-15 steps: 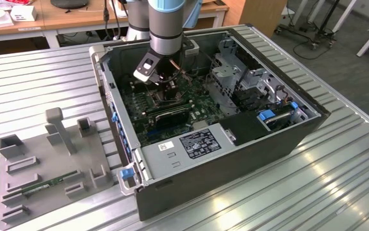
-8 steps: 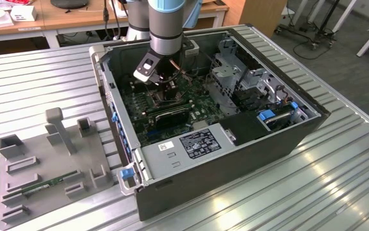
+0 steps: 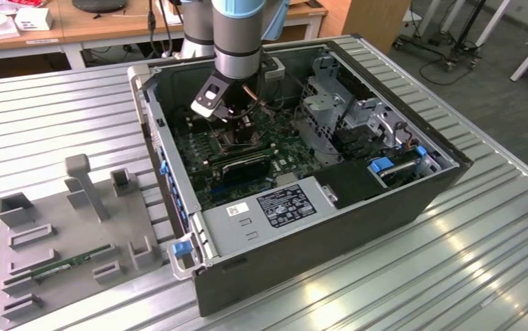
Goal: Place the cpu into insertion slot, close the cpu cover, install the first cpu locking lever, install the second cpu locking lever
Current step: 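Place the cpu into insertion slot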
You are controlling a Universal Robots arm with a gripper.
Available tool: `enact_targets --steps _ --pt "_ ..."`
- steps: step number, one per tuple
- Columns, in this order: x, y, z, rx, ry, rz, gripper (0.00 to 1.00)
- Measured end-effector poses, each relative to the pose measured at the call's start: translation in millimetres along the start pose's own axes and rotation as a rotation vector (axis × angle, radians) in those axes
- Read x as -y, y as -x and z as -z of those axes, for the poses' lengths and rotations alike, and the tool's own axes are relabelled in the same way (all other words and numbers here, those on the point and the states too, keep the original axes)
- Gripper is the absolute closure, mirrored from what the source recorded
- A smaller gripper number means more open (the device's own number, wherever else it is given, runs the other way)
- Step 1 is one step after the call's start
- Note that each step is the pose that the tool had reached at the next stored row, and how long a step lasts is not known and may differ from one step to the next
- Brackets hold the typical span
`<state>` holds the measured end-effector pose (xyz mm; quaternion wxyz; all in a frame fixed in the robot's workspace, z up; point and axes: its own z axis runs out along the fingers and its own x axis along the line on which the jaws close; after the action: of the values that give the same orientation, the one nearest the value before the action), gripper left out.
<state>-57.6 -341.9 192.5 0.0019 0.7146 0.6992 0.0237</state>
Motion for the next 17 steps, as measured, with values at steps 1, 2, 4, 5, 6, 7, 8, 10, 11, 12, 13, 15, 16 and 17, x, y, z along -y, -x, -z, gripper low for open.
enact_targets --steps 1,2,4,5,6,7,8,10,11,12,13,15,16,17 --pt "0.0 0.0 0.0 0.0000 0.0000 0.000 0.46" --pt "0.0 0.0 0.0 0.0000 0.0000 0.000 0.46" --pt "0.0 0.0 0.0 0.0000 0.0000 0.000 0.46" --pt "0.0 0.0 -0.1 0.0000 0.0000 0.000 0.46" --pt "0.0 0.0 -0.1 0.0000 0.0000 0.000 0.46" --pt "0.0 0.0 -0.2 0.0000 0.0000 0.000 0.46" --pt "0.0 0.1 -0.4 0.0000 -0.0001 0.000 0.46" --pt "0.0 0.1 -0.5 0.0002 -0.0001 0.000 0.46" --pt "0.0 0.0 -0.5 0.0002 -0.0001 0.000 0.46" --pt "0.0 0.0 -0.5 0.0002 -0.0001 0.000 0.46" --pt "0.0 0.0 -0.6 0.0001 -0.0001 0.000 0.46" --pt "0.0 0.0 -0.6 0.0001 0.0000 0.000 0.46" --pt "0.0 0.0 -0.3 -0.0001 0.0002 0.000 0.46" --pt "-0.1 -0.1 0.3 -0.0008 0.0007 0.000 0.46"
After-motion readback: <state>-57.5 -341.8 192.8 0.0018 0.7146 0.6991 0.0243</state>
